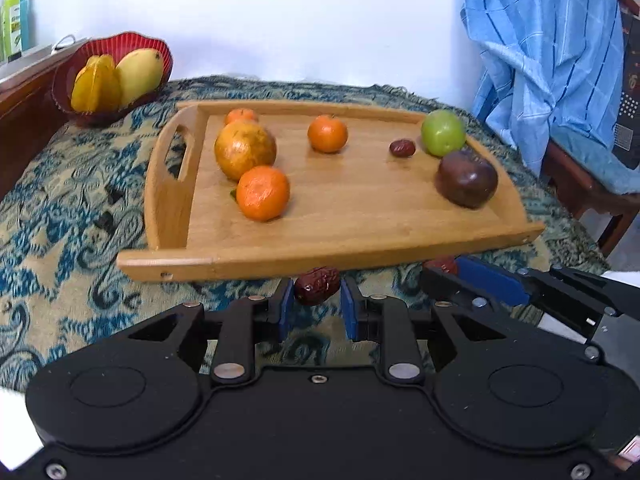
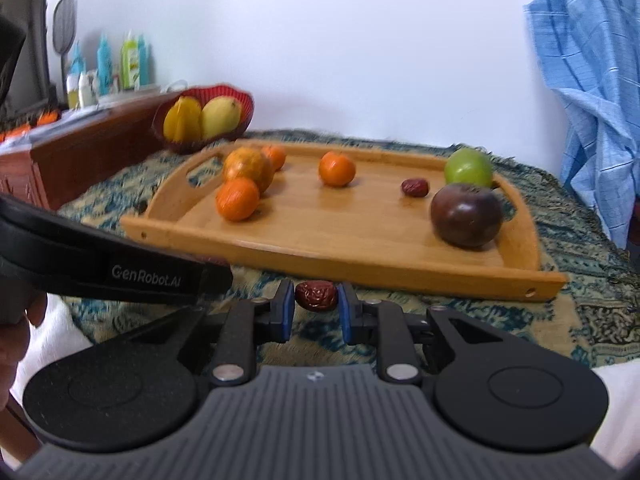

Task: Organize fruits
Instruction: 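Grasp another red date with the right tool while the left tool lifts its date toward the tray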

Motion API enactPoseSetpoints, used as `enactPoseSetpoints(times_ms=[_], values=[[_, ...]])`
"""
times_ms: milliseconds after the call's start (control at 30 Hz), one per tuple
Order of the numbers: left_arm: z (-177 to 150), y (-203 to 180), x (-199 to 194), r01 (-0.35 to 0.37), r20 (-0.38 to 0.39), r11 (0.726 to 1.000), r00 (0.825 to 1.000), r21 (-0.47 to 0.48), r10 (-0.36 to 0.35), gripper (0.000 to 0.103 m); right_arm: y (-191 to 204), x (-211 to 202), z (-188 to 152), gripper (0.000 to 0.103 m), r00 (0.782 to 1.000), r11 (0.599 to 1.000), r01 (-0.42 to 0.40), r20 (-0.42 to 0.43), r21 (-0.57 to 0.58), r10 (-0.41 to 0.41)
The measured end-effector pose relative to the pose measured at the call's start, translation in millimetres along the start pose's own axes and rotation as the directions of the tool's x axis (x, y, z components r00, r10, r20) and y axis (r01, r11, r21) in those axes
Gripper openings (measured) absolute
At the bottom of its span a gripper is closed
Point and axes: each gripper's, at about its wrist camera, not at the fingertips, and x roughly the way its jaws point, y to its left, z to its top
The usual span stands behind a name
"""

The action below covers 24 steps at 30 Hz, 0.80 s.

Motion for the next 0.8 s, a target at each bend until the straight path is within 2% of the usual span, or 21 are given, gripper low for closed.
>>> enactPoseSetpoints(times_ms=[367,633,800], values=[[44,-12,4,0.037,0.065,0.999,0.997,0.022,-0.039,0.024,-25,8,35,0.027,0.997,0.999,0.044,0.058,0.022,-0.045],[86,-14,35,0.043,0.030,0.998,0.999,0.040,-0.044,0.024,-38,41,58,0.027,0.996,0.997,0.076,0.045,-0.019,-0.075],[107,-9,65,0.065,-0.041,0.998,0.997,0.025,-0.064,0.024,-42,62,66,0.027,0.996,0.995,0.083,0.037,-0.050,-0.081]])
